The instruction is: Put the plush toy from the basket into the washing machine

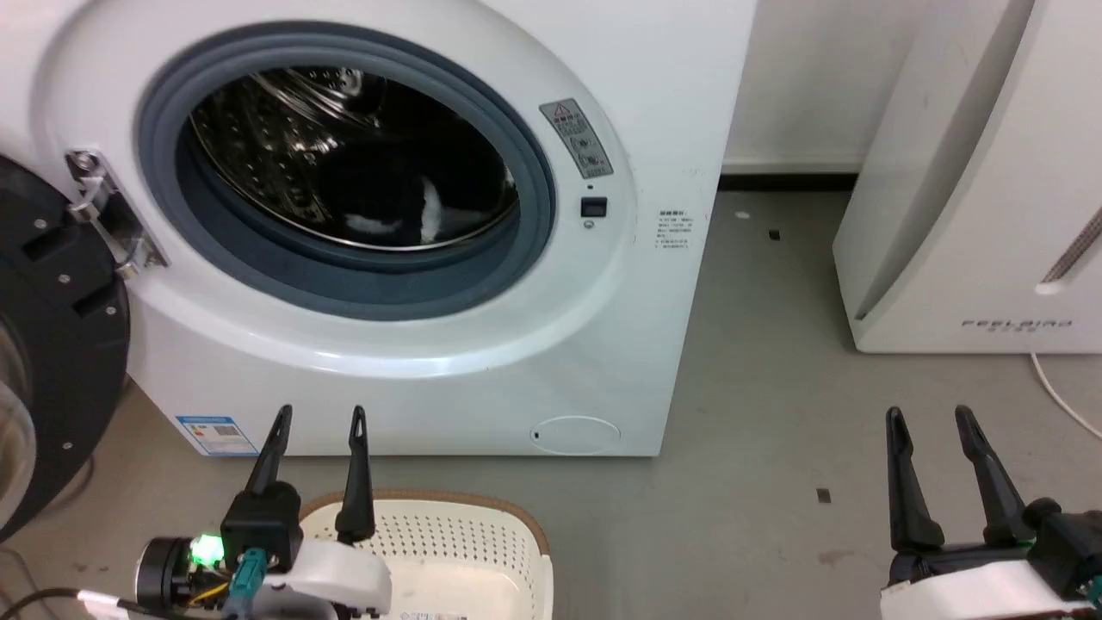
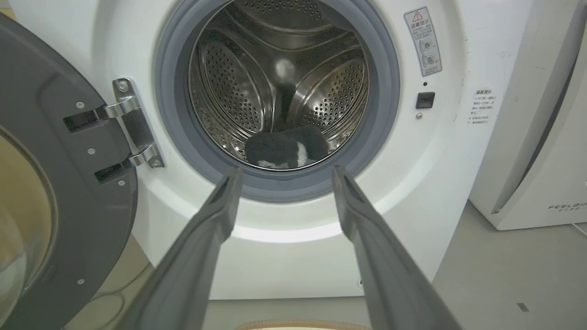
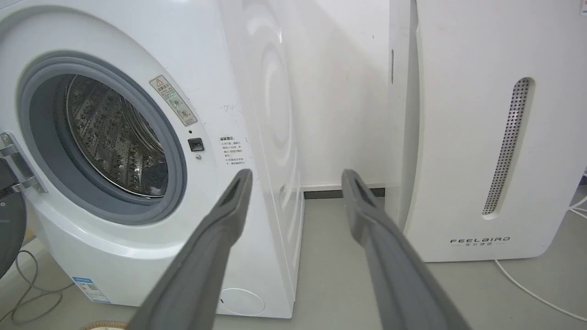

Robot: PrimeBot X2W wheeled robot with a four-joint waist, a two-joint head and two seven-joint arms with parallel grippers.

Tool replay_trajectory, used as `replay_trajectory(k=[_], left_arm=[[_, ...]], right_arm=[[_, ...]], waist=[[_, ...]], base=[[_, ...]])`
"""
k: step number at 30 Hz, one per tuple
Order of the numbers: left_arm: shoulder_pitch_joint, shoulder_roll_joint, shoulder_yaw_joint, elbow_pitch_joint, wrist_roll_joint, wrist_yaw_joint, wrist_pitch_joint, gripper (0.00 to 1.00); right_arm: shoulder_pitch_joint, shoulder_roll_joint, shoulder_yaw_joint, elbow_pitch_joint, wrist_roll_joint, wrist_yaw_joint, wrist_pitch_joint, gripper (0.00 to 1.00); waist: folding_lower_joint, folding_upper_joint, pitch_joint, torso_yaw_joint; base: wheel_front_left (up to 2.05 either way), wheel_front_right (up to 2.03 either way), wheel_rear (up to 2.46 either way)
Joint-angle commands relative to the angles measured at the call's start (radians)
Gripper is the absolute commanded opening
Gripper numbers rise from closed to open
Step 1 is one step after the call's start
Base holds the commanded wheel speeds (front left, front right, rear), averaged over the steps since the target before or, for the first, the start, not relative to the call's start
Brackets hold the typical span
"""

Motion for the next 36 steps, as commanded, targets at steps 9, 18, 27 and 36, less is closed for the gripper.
replay_trajectory(k=[9, 18, 27, 36], left_arm=[[0.059, -0.002, 0.007, -0.050, 0.014, 0.000, 0.002, 0.00], [0.060, -0.005, 0.010, -0.058, 0.016, -0.005, 0.019, 0.00], [0.060, -0.009, 0.014, -0.068, 0.018, -0.012, 0.037, 0.00], [0.061, -0.013, 0.018, -0.077, 0.020, -0.018, 0.056, 0.00]], right_arm=[[0.026, 0.000, -0.001, 0.000, -0.013, 0.000, 0.000, 0.00], [0.022, 0.000, 0.004, -0.002, -0.024, 0.000, 0.018, 0.00], [0.019, 0.000, 0.008, -0.005, -0.037, 0.000, 0.036, 0.00], [0.015, 0.000, 0.013, -0.007, -0.049, 0.000, 0.055, 0.00]], waist=[[0.0003, -0.0001, -0.035, 0.018], [0.0003, -0.0001, -0.036, 0.016], [0.0003, -0.0001, -0.036, 0.014], [0.0003, -0.0001, -0.037, 0.012]], base=[[0.00, 0.00, 0.00], [0.00, 0.00, 0.00], [0.00, 0.00, 0.00], [0.00, 0.00, 0.00]])
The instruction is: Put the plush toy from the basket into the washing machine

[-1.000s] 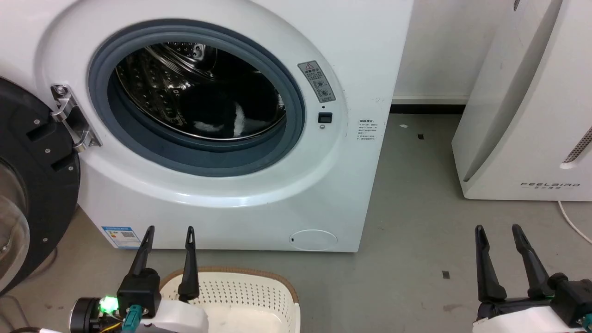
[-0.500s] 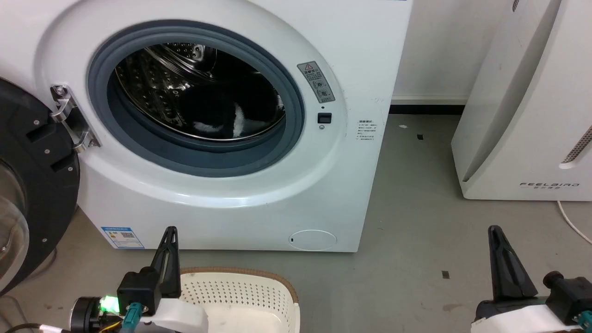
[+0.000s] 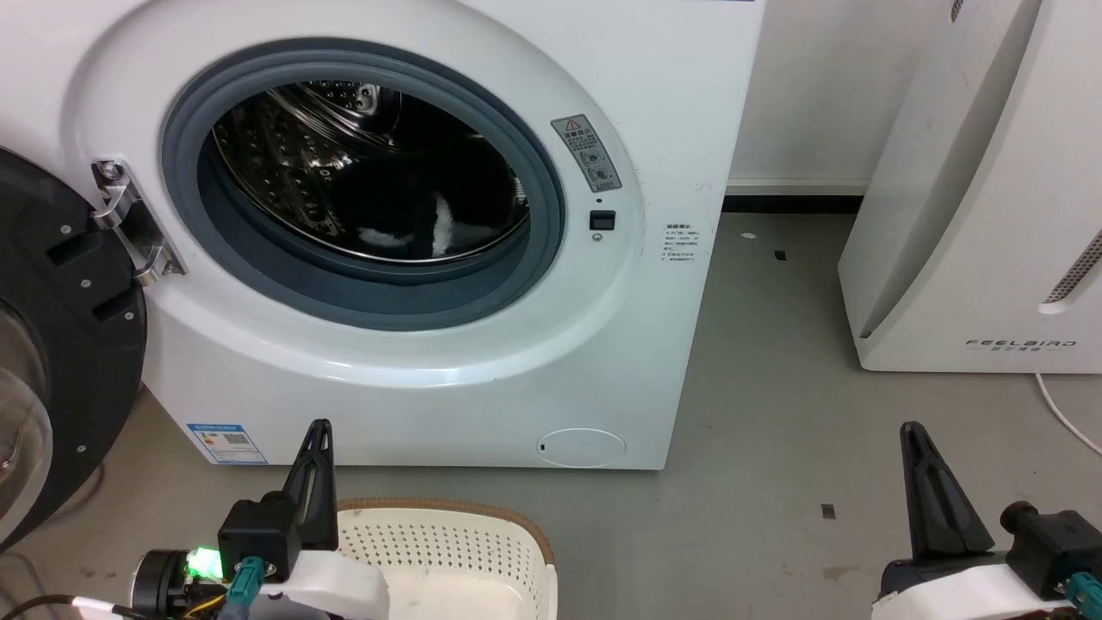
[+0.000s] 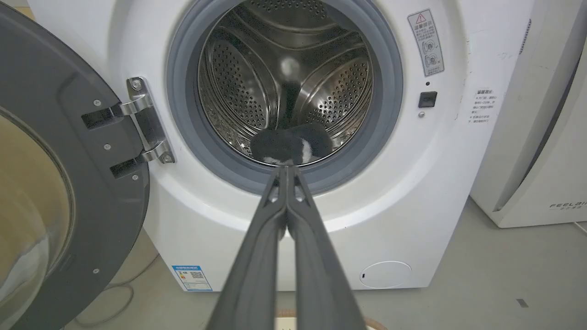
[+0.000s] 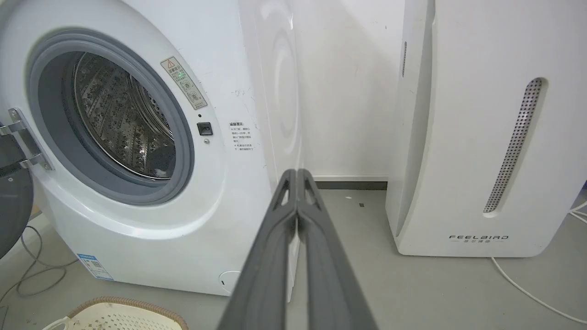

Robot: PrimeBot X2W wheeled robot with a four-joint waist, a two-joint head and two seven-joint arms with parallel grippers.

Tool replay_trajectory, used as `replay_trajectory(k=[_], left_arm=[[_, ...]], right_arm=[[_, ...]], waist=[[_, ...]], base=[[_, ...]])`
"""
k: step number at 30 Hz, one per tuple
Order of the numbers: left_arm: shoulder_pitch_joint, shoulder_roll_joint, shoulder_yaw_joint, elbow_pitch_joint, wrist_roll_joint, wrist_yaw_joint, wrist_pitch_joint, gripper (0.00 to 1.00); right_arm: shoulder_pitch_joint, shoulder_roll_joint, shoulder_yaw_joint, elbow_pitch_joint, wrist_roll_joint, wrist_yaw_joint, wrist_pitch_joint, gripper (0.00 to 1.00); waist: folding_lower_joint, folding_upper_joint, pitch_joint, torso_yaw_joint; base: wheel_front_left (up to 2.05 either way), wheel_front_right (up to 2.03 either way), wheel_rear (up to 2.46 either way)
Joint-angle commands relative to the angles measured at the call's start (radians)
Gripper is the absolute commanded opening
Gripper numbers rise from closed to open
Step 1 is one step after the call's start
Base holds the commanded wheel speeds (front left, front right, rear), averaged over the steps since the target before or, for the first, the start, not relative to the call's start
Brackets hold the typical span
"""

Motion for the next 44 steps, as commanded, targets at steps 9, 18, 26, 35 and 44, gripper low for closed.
replay_trajectory(k=[9, 18, 26, 35, 44], left_arm=[[0.003, -0.008, 0.008, -0.017, 0.008, -0.014, 0.022, 0.00], [0.004, -0.011, 0.011, -0.025, 0.010, -0.019, 0.039, 0.00], [0.005, -0.015, 0.015, -0.034, 0.012, -0.024, 0.055, 0.00], [0.006, -0.019, 0.019, -0.043, 0.014, -0.031, 0.073, 0.00], [0.006, -0.023, 0.023, -0.053, 0.016, -0.037, 0.092, 0.00]], right_arm=[[-0.014, 0.000, 0.008, -0.006, -0.020, 0.000, 0.024, 0.00], [-0.017, 0.000, 0.012, -0.008, -0.031, 0.000, 0.040, 0.00], [-0.020, 0.000, 0.016, -0.009, -0.041, 0.000, 0.057, 0.00], [-0.024, 0.000, 0.020, -0.012, -0.054, 0.000, 0.075, 0.00], [-0.028, 0.000, 0.025, -0.014, -0.066, 0.000, 0.094, 0.00]], waist=[[0.0000, -0.0001, -0.001, -0.002], [0.0000, -0.0001, -0.001, -0.004], [0.0000, -0.0001, -0.002, -0.006], [0.0000, -0.0001, -0.002, -0.008], [0.0000, -0.0001, -0.003, -0.010]], base=[[0.00, 0.00, 0.00], [0.00, 0.00, 0.00], [0.00, 0.00, 0.00], [0.00, 0.00, 0.00], [0.00, 0.00, 0.00]])
